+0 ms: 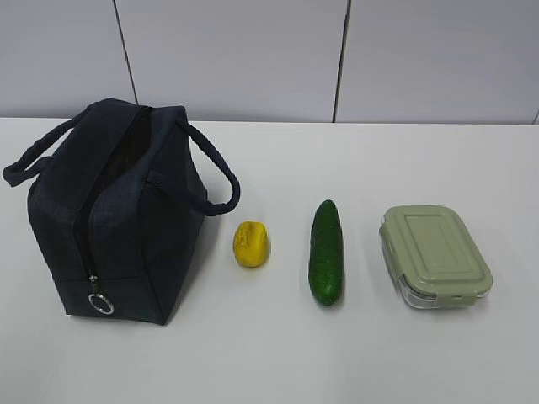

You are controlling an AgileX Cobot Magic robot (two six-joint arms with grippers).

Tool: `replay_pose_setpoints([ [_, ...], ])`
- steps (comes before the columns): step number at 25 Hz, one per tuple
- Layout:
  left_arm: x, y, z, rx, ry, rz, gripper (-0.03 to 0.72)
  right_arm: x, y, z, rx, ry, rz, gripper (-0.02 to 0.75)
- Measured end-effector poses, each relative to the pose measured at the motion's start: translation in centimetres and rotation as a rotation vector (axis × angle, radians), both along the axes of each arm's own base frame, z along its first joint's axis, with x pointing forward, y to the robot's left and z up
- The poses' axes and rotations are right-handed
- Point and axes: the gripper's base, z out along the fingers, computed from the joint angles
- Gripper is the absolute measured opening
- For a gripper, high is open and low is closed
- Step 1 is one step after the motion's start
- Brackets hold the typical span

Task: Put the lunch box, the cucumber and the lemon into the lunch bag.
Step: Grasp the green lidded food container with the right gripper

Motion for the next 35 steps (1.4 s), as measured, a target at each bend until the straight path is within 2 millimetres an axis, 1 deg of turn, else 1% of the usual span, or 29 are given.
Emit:
replay_pose_setpoints([
  [35,0.00,0.00,0.00,0.000,0.000,0.000,0.239,0.00,0.00,0.00,0.000,0.001,0.000,0.382],
])
